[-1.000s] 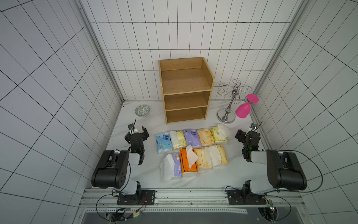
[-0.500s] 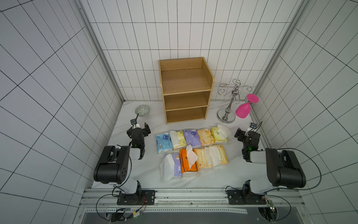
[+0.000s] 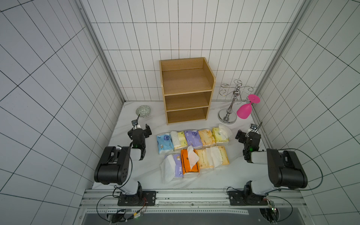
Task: Remove the tissue boxes from the shelf
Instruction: Reset both arms
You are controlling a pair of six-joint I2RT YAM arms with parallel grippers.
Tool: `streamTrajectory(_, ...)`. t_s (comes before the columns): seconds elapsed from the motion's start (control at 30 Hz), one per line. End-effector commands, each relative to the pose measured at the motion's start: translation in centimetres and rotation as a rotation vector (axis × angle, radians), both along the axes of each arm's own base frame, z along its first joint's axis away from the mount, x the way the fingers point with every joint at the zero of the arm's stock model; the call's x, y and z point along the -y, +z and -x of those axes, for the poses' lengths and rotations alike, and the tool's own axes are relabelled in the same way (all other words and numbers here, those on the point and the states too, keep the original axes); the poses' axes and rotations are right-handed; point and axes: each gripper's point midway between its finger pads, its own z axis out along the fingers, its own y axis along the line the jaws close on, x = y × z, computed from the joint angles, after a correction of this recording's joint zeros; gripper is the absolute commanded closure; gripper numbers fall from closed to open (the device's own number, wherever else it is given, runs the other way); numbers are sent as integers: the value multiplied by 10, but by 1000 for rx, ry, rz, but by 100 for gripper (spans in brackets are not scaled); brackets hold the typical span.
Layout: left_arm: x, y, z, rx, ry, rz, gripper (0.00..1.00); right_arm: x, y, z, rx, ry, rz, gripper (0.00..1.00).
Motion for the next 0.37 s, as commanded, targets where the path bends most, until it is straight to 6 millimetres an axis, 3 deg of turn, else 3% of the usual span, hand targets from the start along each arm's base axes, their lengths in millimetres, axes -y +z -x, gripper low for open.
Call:
streamTrajectory(0.0,-1,9,-2,18,-7,-7,2,1,10,-11,17,-10,22,1)
streamTrajectory(0.33,-1,9,-2,17,-8,-8,2,0,10,-11,17,-10,23,1)
